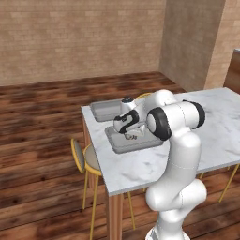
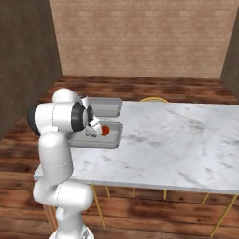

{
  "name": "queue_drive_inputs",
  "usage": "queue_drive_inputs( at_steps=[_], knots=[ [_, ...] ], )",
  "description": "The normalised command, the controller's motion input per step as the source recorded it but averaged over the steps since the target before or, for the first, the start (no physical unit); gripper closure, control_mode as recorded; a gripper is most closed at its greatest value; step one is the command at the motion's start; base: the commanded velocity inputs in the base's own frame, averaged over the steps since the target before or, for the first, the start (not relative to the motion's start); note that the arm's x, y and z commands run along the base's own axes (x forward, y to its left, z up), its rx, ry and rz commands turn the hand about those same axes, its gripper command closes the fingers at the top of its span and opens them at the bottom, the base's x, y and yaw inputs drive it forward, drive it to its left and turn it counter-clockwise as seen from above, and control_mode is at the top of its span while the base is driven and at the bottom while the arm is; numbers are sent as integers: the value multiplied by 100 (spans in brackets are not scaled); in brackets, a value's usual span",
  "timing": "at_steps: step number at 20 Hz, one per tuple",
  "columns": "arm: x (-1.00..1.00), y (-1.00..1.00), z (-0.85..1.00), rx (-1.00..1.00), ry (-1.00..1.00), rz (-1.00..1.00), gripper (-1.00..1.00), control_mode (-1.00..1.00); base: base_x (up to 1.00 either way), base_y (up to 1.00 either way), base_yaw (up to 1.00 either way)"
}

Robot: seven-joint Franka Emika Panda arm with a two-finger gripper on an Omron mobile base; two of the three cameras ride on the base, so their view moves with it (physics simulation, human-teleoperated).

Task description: Place the cold items (tomato and mushroom) from the fridge in one tupperware on the dining counter. Place the warm items (kebab skewer and hot dog) in the stove area in another tupperware.

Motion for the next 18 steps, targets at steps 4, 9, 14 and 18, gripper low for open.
queue_drive_inputs(
  at_steps=[4,9,14,18],
  knots=[
    [0,2,0,0,3,0,100,-100,0,0,0],
    [-1,3,0,0,3,0,-100,-100,0,0,0],
    [-9,-4,9,-2,3,-4,-100,-100,0,0,0],
    [-41,0,49,0,0,-2,-100,-100,0,0,0]
  ],
)
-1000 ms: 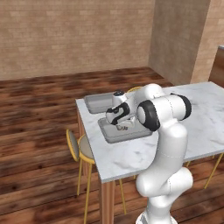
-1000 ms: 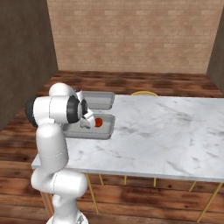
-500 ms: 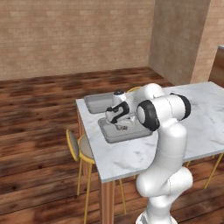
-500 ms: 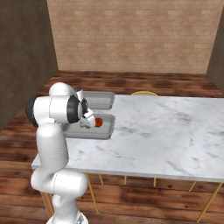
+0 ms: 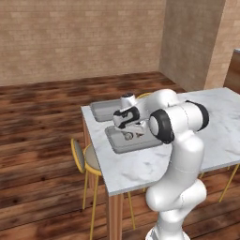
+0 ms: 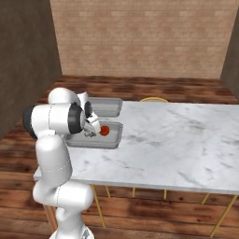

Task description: Place the cold items (tomato and mushroom) from the fridge in one tupperware on the dining counter. Place the warm items (kebab skewer and hot dog) in the stove area in another tupperware.

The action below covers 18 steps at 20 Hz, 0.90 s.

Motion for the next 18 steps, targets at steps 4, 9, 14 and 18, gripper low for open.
queue_drive_inputs(
  at_steps=[4,9,14,18],
  knots=[
    [-55,0,78,1,0,-2,-100,-100,0,0,0],
    [-81,-3,96,3,-5,-3,-100,-100,0,0,0],
    [-99,-36,98,0,-5,0,-100,-100,0,0,0],
    [-100,-41,84,0,-7,20,-100,-100,0,0,0]
  ],
)
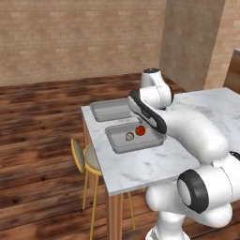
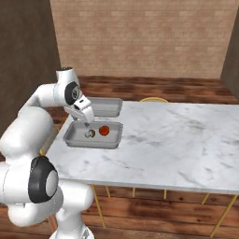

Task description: Place the cold items (tomato and mushroom) from the fridge in one tupperware on the dining counter. Place the warm items (kebab skewer and hot dog) in the stove area in another tupperware.

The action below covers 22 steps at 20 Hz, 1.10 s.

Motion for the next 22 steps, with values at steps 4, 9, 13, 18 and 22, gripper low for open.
queue_drive_inputs(
  at_steps=[4,9,13,18,22],
  knots=[
    [-100,-33,82,0,-3,30,-100,-100,0,0,0],
    [-100,-24,53,0,0,33,-100,-100,0,0,0],
    [-100,-9,4,0,-1,26,-100,-100,0,0,0],
    [-100,-13,-16,0,-12,11,-100,-100,0,0,0],
    [-23,-3,-33,0,0,5,-100,-100,0,0,0]
  ],
)
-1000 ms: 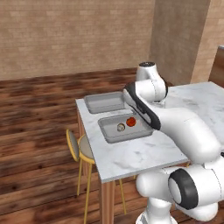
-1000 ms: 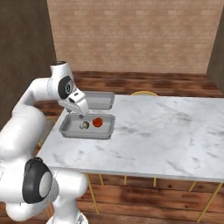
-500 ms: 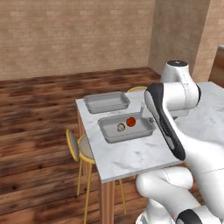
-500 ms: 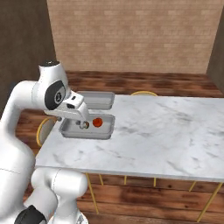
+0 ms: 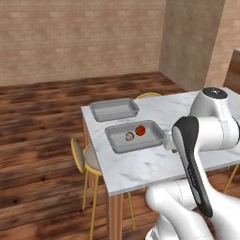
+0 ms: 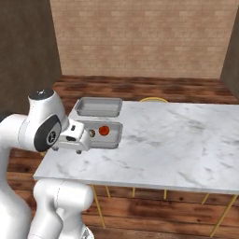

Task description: Place the cold items (tomato and mushroom) from the fridge in one tupperware on the dining counter. Place the warm items (kebab skewer and hot dog) in the stove area in another tupperware.

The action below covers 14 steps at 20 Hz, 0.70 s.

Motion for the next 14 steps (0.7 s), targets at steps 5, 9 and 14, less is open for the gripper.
queue_drive_inputs(
  at_steps=[5,9,14],
  knots=[
    [0,0,-2,0,1,3,-100,-100,0,0,0],
    [0,0,0,0,-3,-1,-100,-100,0,0,0],
    [-24,0,-7,0,-4,-14,-100,100,-25,-3,-16]
  ],
)
